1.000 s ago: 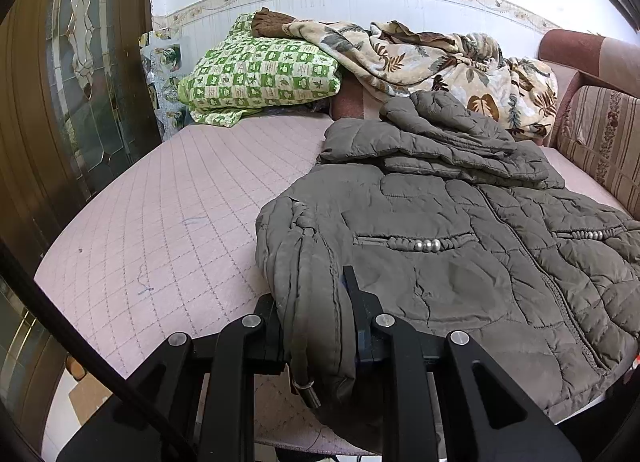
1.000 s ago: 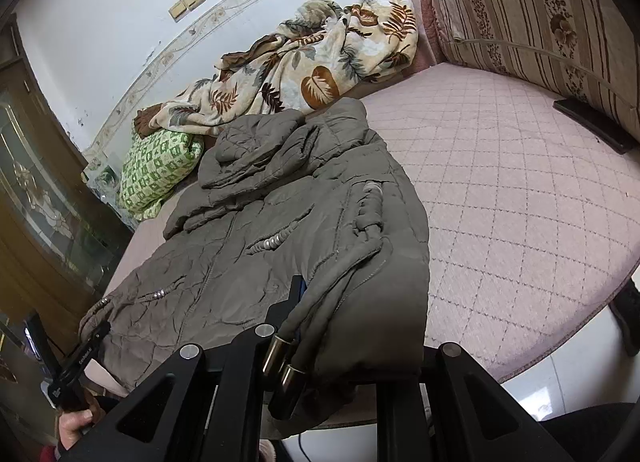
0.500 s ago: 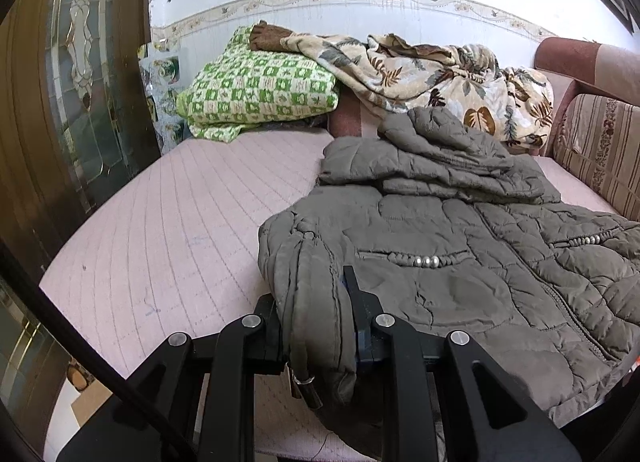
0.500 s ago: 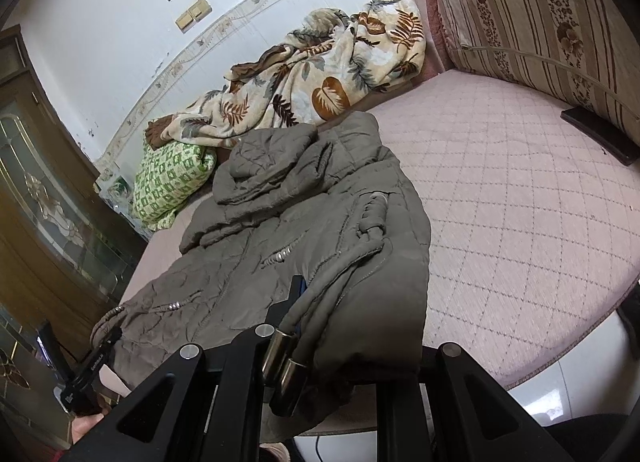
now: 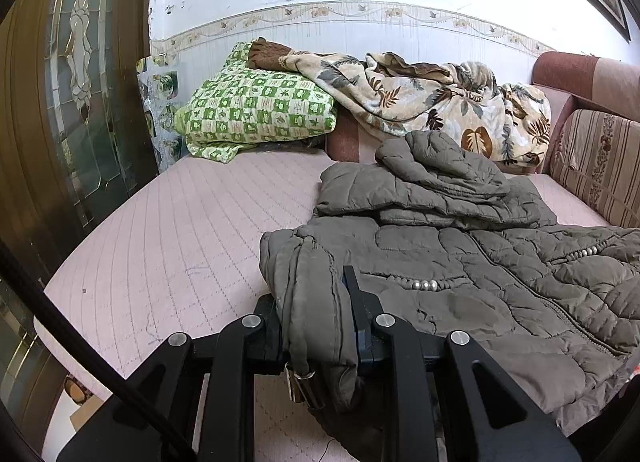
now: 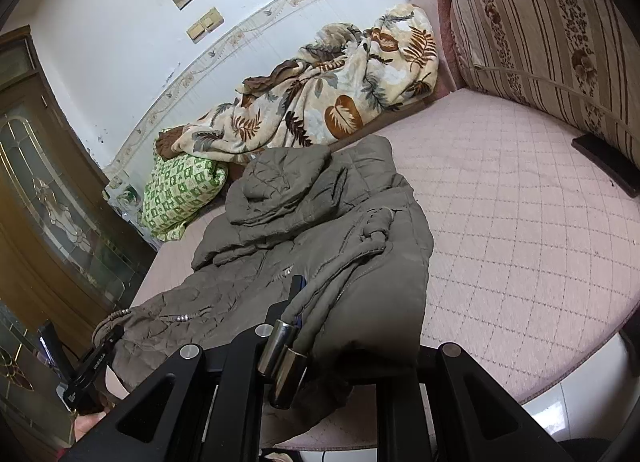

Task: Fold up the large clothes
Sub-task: 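Fold the gripped side edge over the jacket body with both grippers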

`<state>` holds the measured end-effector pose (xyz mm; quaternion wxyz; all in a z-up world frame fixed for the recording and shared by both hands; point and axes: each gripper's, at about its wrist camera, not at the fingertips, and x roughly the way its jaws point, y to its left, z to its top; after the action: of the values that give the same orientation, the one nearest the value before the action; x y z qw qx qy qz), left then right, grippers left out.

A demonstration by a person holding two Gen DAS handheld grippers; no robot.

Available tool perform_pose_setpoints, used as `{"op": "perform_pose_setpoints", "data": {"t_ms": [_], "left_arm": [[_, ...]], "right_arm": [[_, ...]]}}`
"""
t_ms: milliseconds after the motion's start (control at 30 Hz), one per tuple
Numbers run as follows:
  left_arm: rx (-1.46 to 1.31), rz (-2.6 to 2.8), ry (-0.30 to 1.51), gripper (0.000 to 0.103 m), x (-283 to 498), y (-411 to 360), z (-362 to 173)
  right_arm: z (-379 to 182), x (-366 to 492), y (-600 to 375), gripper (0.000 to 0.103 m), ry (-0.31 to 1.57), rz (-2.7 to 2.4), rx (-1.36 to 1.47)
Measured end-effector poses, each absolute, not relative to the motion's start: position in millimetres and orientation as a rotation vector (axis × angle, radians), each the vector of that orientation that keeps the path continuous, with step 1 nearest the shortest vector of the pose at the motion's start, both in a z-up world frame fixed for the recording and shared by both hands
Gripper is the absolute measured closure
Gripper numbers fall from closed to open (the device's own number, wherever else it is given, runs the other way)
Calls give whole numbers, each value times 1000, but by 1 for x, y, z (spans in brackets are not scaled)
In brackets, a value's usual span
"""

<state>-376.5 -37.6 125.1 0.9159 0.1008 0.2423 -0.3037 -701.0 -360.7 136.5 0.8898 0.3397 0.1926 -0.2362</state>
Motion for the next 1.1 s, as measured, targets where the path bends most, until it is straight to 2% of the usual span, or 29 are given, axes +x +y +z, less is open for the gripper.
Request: {"op": "perform_pose_setpoints", "data": {"t_ms": [1100], "left_arm": [[164,-652,446,82,-342,-69,170]], "right_arm": [[189,-671,-386,88,350,-472,665]]}}
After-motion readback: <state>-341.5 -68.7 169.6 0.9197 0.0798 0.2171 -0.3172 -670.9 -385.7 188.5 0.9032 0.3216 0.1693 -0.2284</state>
